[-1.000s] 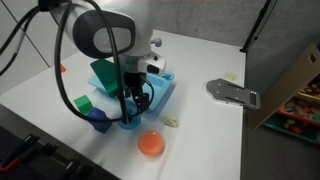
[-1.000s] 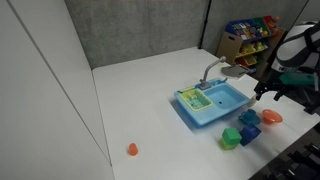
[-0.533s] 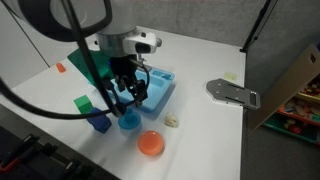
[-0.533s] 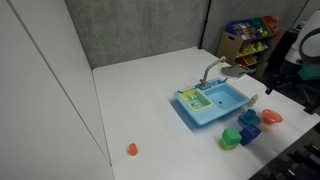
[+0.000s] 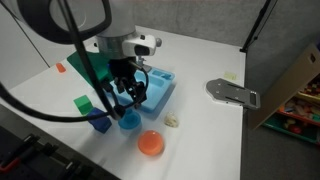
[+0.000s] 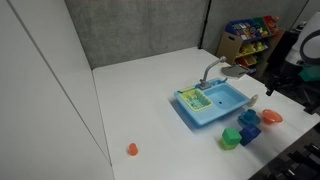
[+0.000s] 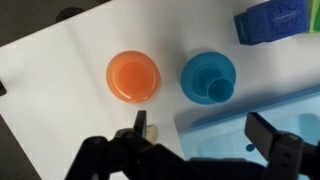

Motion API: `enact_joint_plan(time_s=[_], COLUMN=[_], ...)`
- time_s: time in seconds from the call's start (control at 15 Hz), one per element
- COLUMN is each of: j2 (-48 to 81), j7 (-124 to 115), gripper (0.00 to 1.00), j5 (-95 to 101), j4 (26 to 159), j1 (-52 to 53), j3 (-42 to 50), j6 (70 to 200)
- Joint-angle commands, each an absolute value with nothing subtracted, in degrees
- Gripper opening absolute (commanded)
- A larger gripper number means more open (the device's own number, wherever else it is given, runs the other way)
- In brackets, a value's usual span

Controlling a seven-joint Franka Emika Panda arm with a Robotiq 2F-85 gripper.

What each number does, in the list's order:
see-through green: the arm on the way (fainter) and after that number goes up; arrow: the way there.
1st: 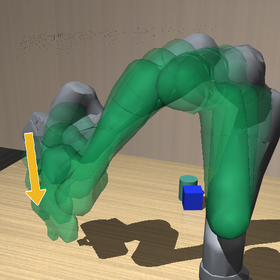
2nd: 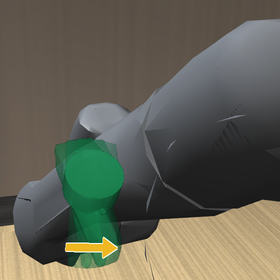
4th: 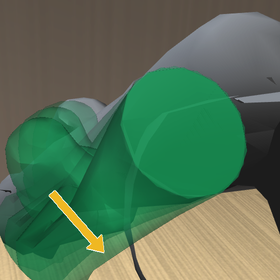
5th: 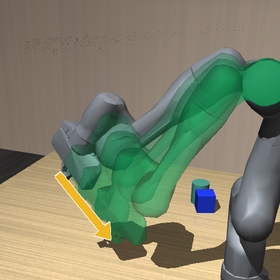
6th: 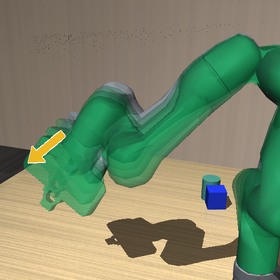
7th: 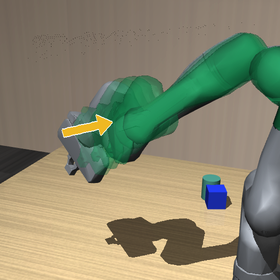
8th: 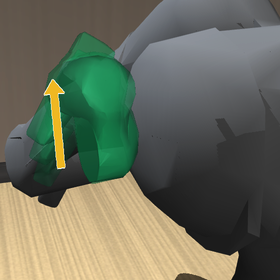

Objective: Remove the blue cup from the sink and put it on the blue plate on the table

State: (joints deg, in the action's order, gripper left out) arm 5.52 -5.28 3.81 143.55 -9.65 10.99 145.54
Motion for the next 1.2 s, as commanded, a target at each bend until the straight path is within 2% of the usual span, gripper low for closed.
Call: enact_joint_plan(time_s=[0.0, 0.47, 1.13], j2=[3.5, -7.4, -22.2], j7=[-6.4, -7.4, 5.3], gripper=[1.0, 1.0, 1.0], j5=[5.3, 10.7, 5.8], j4=[144.2, 146.6, 147.8], j1=[-9.6, -10.3, -8.0], j3=[11.3, 11.1, 9.5], j6=[145.2, 142.1, 131.5])
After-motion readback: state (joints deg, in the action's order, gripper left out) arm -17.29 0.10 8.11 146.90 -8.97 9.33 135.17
